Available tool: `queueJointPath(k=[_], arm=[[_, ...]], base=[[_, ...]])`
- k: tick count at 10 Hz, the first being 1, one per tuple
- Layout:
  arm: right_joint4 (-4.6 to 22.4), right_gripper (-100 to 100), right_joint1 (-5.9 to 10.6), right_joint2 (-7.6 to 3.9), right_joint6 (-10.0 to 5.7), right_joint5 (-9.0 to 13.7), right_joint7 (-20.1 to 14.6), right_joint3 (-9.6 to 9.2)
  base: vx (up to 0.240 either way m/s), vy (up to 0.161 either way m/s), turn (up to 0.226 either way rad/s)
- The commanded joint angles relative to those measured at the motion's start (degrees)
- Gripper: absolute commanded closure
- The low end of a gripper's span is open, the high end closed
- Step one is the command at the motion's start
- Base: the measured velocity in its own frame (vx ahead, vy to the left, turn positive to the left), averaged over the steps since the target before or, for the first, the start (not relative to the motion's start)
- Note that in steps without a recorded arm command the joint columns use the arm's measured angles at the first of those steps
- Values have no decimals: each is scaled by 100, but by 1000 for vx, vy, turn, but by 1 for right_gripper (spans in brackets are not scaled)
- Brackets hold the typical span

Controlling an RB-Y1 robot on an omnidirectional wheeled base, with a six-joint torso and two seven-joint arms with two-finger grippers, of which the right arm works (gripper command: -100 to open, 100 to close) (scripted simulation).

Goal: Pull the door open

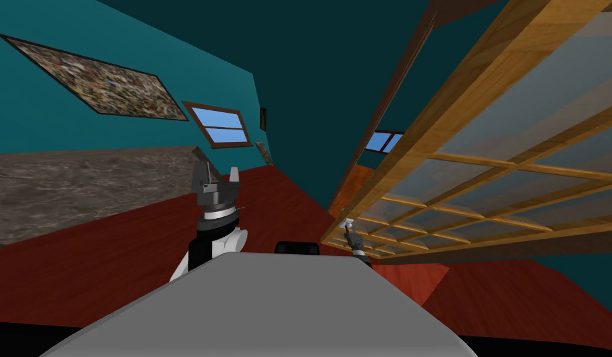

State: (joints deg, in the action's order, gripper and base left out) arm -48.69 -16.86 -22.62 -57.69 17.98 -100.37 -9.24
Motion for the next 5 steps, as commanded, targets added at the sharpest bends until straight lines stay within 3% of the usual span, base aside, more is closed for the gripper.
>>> queueJointPath(k=[1, 3, 4, 5], arm=[[52, 100, -74, -91, -168, -77, -117, -94], [71, 100, -132, -163, -291, -143, -210, -177], [57, 100, -104, -142, -241, -121, -175, -149], [128, 100, -123, -180, -332, -159, -241, -204]], base=[[-236, -36, 135], [-230, -28, 87], [-115, -9, 18], [-148, -18, 151]])
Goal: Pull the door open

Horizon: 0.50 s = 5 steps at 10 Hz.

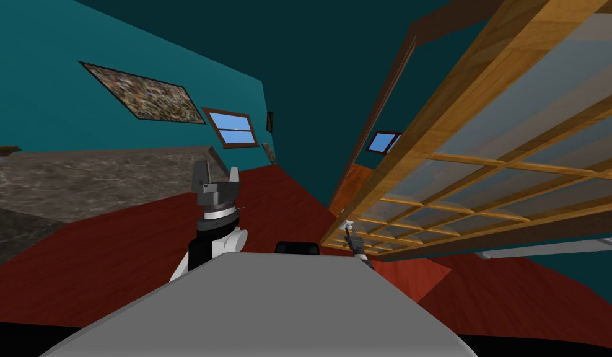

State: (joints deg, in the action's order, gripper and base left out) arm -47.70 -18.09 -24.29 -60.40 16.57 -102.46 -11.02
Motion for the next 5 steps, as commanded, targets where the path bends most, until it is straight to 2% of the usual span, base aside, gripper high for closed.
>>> queueJointPath(k=[1, 5], arm=[[45, 100, -1, -24, -86, -26, -47, -36], [197, 100, -11, -132, -312, -95, -191, -127]], base=[[-183, -38, 124], [-197, -44, 127]])
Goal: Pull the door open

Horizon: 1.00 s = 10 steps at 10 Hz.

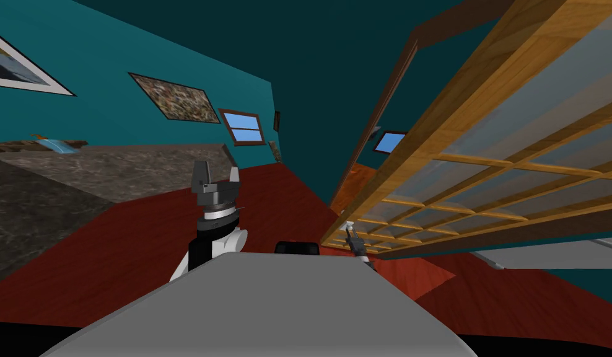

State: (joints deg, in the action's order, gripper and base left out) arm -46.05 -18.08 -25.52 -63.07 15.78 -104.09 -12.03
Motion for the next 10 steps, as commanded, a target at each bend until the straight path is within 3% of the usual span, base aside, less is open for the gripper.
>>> queueJointPath(k=[1, 3, 4, 7, 8, 10], arm=[[69, 100, -14, -36, -99, -33, -62, -48], [136, 100, -18, -83, -199, -63, -125, -88], [117, 100, -4, -68, -154, -53, -100, -74], [284, 100, -21, -123, -361, -101, -199, -130], [260, -100, -83, -113, -367, -53, -179, -76], [262, -100, -147, -110, -411, -21, -178, -41]], base=[[-183, -36, 120], [-203, -47, 121], [-92, -17, 27], [-174, -46, 142], [-212, 21, -133], [-167, 90, -130]])
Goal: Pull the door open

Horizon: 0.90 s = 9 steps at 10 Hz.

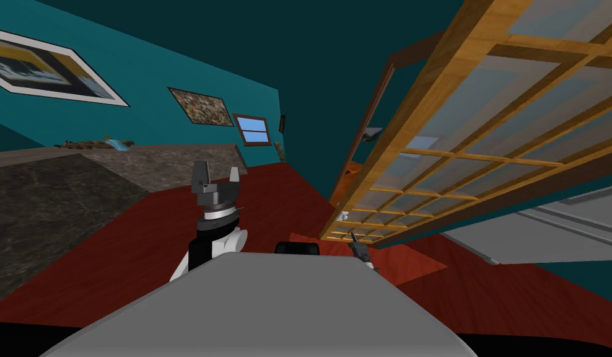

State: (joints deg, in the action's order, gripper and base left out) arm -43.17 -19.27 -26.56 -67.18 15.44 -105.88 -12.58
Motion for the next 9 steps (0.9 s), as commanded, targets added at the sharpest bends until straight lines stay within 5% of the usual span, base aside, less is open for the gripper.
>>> queueJointPath(k=[1, 3, 8, 9], arm=[[-25, -100, -70, -2, -28, 33, 2, 36], [0, -100, 49, 40, 67, 48, 45, 56], [-8, -100, 199, 118, 221, 97, 131, 117], [-8, 100, 199, 118, 221, 97, 131, 117]], base=[[-176, 90, -88], [27, 28, 17], [221, -38, 51], [-13, 5, -12]])
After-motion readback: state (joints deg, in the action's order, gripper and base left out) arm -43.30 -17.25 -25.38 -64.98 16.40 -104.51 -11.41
